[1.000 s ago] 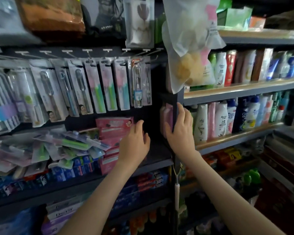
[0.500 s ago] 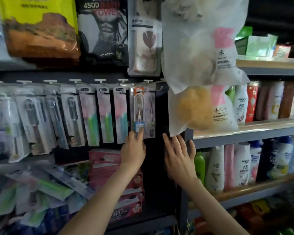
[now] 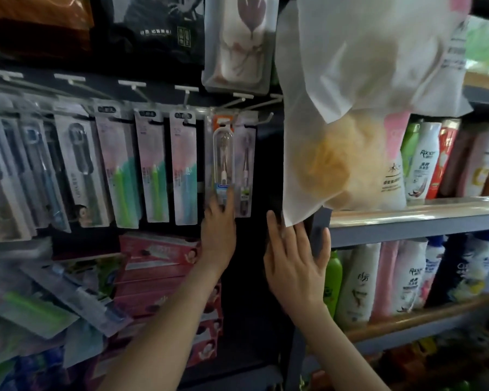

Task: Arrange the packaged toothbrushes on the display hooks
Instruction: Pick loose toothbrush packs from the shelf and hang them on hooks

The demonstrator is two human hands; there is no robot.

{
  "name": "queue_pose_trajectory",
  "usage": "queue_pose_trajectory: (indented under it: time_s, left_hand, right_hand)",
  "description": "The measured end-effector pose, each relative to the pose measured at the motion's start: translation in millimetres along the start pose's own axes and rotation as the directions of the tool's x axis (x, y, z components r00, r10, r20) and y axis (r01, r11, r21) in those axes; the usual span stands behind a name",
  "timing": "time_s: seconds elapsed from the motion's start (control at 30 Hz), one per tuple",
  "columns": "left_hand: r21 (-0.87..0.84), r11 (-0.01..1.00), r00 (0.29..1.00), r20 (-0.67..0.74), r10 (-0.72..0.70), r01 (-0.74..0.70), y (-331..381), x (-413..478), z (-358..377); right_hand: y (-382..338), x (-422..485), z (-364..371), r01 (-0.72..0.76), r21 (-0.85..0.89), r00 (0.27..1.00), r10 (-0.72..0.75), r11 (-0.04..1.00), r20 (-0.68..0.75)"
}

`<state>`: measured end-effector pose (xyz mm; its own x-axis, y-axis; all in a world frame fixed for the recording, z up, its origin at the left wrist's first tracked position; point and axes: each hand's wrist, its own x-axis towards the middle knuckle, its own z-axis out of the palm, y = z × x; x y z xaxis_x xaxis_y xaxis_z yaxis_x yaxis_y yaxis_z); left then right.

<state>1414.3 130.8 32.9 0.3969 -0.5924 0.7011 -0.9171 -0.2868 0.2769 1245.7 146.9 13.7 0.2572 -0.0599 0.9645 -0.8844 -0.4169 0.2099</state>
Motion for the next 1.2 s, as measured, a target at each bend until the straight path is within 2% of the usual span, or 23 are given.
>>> queue_pose_trajectory:
  time_s: [0.2,0.33,0.43,0.57,0.73,0.87,1.07,1.2]
  left_hand:
    - [-0.095,0.994,0.998,0.006,-0.06,0.06,1,12,10]
    - [-0.179,0.971,0.987,0.015,-0.159,0.159,5,18,4]
    - [-0.316,0.914,0.966,0.031,-0.258,0.254,11,15,-7]
    - [-0.341,0.868,0.932,0.161,-0.326,0.362,11,19,-15]
    - [-0.543,0.682,0.872,0.33,-0.363,0.489,16,19,-42]
    - [-0.666,0.538,0.856,0.406,-0.319,0.516,20,9,-53]
    - [-0.692,0.544,0.874,0.442,-0.199,0.474,19,-13,-67]
    - [-0.699,0.547,0.875,0.459,-0.153,0.462,18,-33,-85]
  right_hand:
    - [-2,2,-1,-0.013,-0.007,1.0,0.013,1.0,-0.008]
    - [-2,2,-1,-0.002,-0.009,1.0,0.002,1.0,0.006]
    - [-2,2,-2,-0.009,-0.007,1.0,0.009,1.0,0.022]
    - [-3,2,-4,-0.024,0.003,0.999,0.024,1.0,0.023]
    - [-3,3,-5,-0.017,0.016,0.999,0.016,1.0,0.04]
    - [-1,1,-5,-0.012,0.02,0.998,0.011,1.0,0.059]
    - [0,3,-6,-0.008,0.05,0.998,0.005,0.999,0.057]
    - [3,5,-11,-0.005,0.106,0.992,-0.009,0.994,0.129]
